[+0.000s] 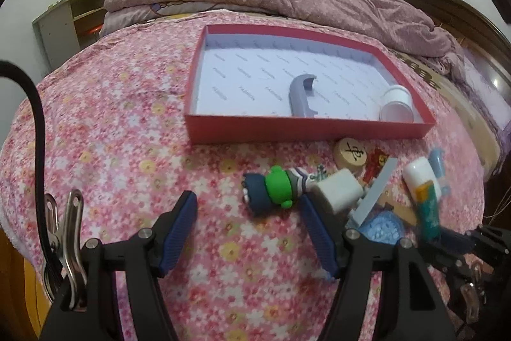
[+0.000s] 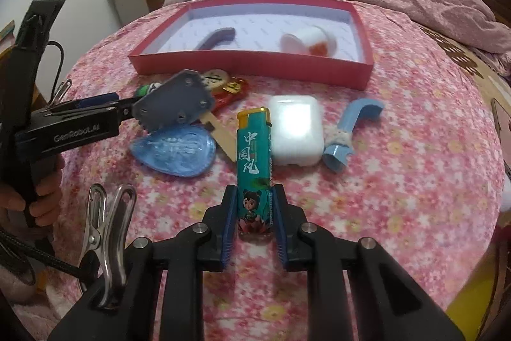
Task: Organize rigid objects
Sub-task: 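Grasp the green figurine with left gripper while right grasps the green lighter, then carry the figurine and lighter over the tray with both grippers, then open both grippers to release the figurine and lighter in the tray, then move both grippers back toward the remaining objects beside the tray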
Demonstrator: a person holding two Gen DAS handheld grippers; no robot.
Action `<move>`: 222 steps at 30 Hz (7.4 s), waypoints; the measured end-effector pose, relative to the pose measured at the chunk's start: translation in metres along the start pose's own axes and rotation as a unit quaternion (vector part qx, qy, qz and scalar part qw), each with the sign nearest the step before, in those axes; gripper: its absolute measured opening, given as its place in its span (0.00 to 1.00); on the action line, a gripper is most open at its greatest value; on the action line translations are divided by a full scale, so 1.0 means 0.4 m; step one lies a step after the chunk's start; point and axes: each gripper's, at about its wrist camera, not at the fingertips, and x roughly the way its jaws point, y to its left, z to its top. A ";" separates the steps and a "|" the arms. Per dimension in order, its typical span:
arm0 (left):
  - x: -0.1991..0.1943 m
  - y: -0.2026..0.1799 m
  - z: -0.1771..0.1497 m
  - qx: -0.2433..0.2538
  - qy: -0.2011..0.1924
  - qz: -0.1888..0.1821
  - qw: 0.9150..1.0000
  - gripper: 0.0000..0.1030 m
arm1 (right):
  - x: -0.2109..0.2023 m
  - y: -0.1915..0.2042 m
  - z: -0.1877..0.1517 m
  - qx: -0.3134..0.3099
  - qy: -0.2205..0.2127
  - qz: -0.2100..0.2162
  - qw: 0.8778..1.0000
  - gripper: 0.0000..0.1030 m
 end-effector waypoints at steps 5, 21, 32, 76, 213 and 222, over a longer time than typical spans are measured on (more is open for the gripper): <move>0.023 -0.014 0.022 0.003 -0.014 -0.001 1.000 0.69 | -0.003 -0.010 -0.010 0.001 -0.002 0.009 1.000 0.22; 0.015 -0.057 -0.011 0.048 -0.037 0.000 0.998 0.32 | -0.002 -0.008 -0.022 0.004 -0.025 0.019 0.999 0.22; -0.049 -0.015 -0.019 0.017 -0.038 -0.025 0.999 0.26 | -0.007 -0.020 -0.022 0.015 -0.030 0.021 0.999 0.15; -0.099 -0.015 0.240 0.020 -0.086 -0.034 0.996 0.26 | -0.117 -0.098 0.151 0.026 -0.101 0.032 0.994 0.12; -0.044 -0.141 -0.105 0.105 -0.007 -0.018 0.994 0.54 | -0.061 -0.066 0.000 0.012 -0.052 0.043 0.998 0.54; -0.036 -0.080 -0.105 0.067 -0.007 -0.010 0.998 0.55 | -0.007 -0.048 0.088 -0.017 -0.062 0.009 0.998 0.54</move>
